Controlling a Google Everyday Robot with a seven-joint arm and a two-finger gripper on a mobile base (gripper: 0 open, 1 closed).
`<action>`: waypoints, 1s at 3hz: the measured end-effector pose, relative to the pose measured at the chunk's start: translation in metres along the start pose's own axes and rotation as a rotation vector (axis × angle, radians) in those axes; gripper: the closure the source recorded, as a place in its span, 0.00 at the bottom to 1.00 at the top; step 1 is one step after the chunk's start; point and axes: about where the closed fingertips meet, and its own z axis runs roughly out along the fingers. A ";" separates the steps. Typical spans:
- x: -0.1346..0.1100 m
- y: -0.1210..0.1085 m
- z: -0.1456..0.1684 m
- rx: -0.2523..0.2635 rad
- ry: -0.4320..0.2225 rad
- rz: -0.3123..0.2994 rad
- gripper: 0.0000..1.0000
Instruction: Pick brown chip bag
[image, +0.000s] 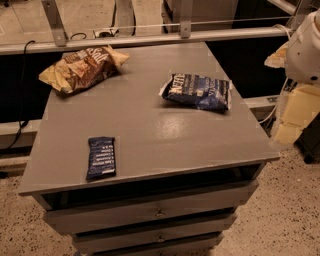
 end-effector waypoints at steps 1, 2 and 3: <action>0.000 0.000 0.000 0.000 0.000 0.000 0.00; -0.026 -0.024 0.015 0.006 -0.079 -0.027 0.00; -0.080 -0.073 0.034 0.024 -0.194 -0.066 0.00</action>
Offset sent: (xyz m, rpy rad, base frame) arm 0.0871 0.0540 -0.0109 0.1759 -0.0680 0.1195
